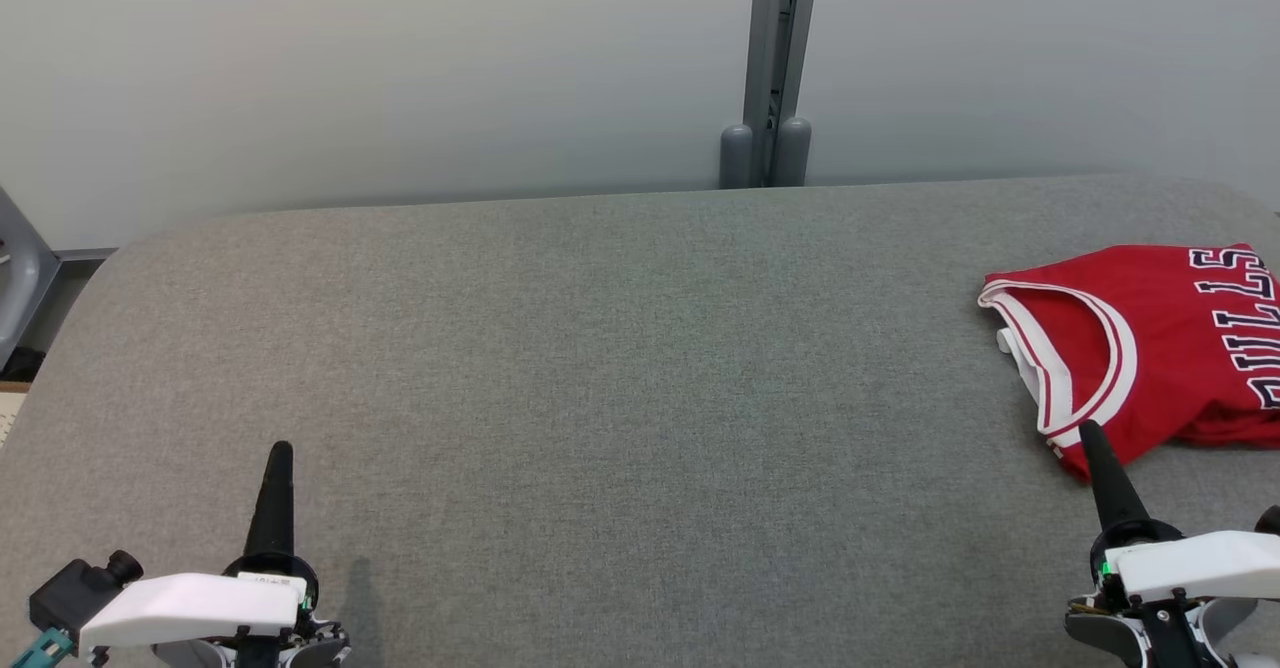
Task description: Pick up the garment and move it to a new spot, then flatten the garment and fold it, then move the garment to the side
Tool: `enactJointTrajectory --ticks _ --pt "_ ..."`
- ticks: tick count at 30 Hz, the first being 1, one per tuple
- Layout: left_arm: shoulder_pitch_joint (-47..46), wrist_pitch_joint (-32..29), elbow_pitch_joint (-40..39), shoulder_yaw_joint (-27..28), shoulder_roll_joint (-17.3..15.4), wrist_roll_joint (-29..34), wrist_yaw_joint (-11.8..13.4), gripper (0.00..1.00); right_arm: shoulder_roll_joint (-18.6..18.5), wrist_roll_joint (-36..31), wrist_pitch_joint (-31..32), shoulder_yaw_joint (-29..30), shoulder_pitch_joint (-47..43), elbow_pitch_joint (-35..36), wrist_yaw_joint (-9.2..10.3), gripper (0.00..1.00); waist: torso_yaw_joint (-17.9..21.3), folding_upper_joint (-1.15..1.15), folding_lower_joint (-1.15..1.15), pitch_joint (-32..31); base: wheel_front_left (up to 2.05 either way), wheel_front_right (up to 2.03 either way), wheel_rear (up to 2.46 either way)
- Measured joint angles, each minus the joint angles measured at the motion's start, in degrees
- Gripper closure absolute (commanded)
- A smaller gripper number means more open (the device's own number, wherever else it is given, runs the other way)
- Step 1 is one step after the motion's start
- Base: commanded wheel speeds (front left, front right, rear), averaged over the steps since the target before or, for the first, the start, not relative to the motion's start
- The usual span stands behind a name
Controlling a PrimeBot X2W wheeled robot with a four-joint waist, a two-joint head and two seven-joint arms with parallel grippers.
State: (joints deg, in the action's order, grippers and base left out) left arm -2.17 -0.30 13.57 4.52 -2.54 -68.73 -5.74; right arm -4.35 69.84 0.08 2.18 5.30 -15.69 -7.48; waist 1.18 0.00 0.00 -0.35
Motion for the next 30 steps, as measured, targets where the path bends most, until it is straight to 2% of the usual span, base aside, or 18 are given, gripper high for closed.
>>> enactJointTrajectory --ticks 30 --pt "-2.06 -3.79 0.29 1.13 -0.09 -14.19 -0.87 1.00 0.92 13.48 3.93 2.68 0.30 0.89 0.01 1.00 -0.65 0.00 0.00 0.29 0.00 0.00 0.00"
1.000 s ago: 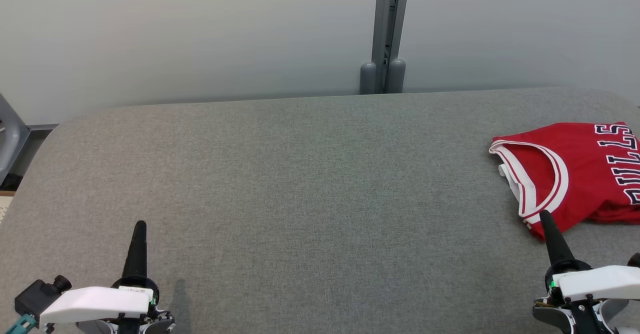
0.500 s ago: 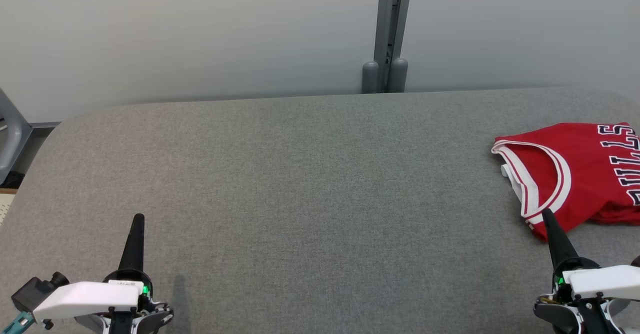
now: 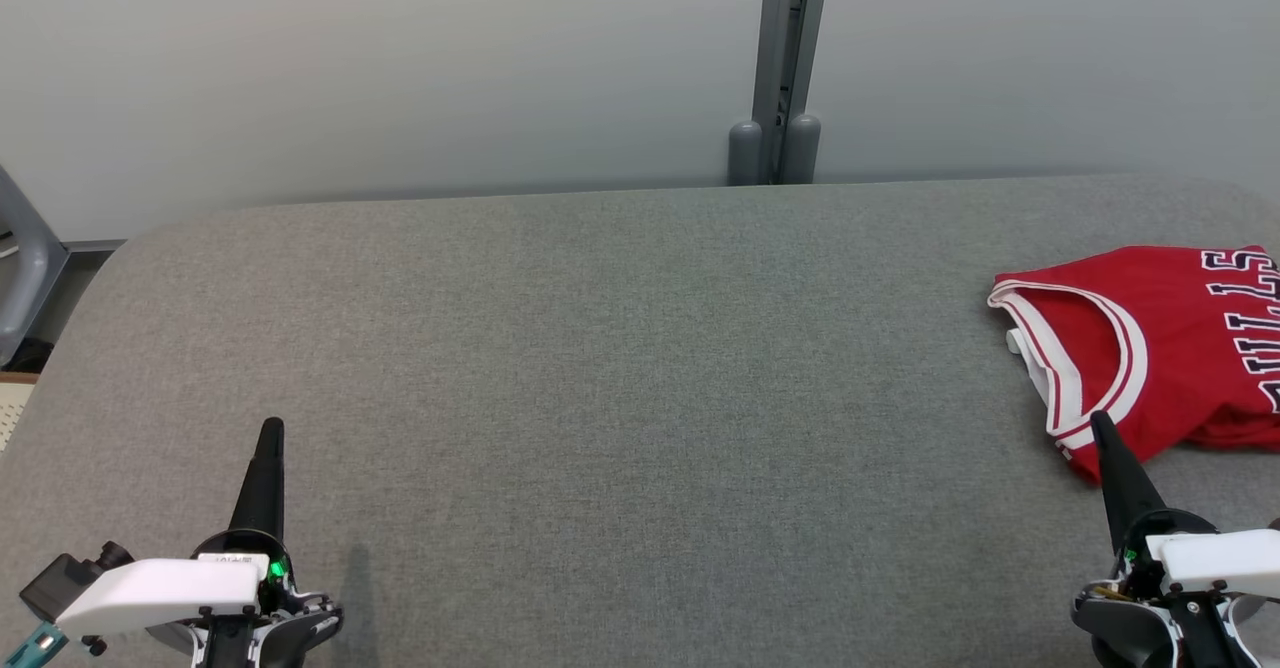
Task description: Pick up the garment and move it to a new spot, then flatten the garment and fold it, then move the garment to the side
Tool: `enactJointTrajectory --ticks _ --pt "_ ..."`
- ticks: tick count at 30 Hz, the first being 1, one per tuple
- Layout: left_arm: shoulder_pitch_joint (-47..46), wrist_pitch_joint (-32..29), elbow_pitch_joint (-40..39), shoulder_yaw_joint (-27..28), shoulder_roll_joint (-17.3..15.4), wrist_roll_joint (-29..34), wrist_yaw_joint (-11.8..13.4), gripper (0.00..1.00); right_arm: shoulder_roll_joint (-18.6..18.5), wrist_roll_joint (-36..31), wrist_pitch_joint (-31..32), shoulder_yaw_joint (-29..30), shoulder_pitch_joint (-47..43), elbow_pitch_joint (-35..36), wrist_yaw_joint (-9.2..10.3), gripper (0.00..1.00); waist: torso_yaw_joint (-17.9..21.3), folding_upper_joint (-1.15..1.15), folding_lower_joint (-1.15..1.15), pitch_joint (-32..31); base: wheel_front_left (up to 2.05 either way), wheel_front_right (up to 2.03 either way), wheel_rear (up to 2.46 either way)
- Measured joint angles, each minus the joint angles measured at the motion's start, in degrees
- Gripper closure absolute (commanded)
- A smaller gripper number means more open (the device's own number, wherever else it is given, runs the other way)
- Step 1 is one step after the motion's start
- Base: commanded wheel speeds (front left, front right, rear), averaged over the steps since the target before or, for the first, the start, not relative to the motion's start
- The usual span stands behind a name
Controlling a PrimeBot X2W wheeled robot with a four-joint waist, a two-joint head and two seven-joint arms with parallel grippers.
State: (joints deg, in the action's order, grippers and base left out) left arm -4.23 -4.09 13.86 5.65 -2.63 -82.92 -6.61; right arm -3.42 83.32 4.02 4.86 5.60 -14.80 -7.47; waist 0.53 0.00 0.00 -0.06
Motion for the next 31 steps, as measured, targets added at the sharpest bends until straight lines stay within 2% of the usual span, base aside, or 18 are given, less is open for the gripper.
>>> enactJointTrajectory --ticks 23,31 --pt "-1.42 -2.43 0.19 0.75 -0.08 -8.92 -0.69 1.00 0.62 8.28 2.41 1.64 0.32 0.65 0.00 1.00 -0.50 0.00 0.00 0.22 0.00 0.00 0.00" --pt "-1.64 -2.45 0.21 0.81 -0.09 -9.45 -0.82 1.00 0.68 9.02 2.53 1.72 0.34 0.69 0.00 1.00 -0.53 0.00 0.00 0.23 0.00 0.00 0.00"
